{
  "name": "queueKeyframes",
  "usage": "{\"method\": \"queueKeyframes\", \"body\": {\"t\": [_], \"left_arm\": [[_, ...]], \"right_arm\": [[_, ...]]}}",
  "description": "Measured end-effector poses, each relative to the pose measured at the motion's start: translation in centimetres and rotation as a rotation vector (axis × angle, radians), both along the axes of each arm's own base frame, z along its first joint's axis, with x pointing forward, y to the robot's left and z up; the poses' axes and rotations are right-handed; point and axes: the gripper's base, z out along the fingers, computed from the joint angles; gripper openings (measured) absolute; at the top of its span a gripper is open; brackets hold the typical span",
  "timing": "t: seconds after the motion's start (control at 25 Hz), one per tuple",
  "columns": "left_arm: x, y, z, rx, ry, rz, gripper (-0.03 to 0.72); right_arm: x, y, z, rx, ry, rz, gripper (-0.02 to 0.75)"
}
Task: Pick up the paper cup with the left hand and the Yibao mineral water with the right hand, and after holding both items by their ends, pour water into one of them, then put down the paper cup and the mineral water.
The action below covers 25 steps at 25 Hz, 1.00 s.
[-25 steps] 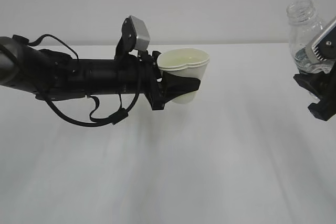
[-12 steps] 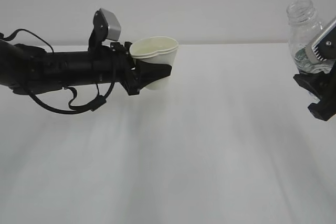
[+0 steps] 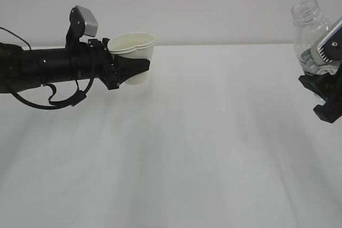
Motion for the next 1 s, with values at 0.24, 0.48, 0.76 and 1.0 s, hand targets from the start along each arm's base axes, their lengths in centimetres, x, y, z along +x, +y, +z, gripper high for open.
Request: {"method": "queueKeyframes", "body": {"t": [0.24, 0.48, 0.76, 1.0], "left_arm": [[0.5, 1.8, -0.1, 0.009, -0.002, 0.032, 0.400], [1.1, 4.0, -0.2, 0.026, -0.005, 0.068, 0.400], [1.5, 7.1, -0.5, 0.024, 0.000, 0.151, 0.399], [1.4, 7.6, -0.8, 0.002, -0.033, 0.154, 0.398]], "right_arm": [[0.0, 0.0, 0.0, 0.000, 0.000, 0.000, 0.456], [0.0, 0.0, 0.0, 0.000, 0.000, 0.000, 0.456], [0.0, 0.0, 0.0, 0.000, 0.000, 0.000, 0.456], [0.0, 0.0, 0.0, 0.000, 0.000, 0.000, 0.456]]}}
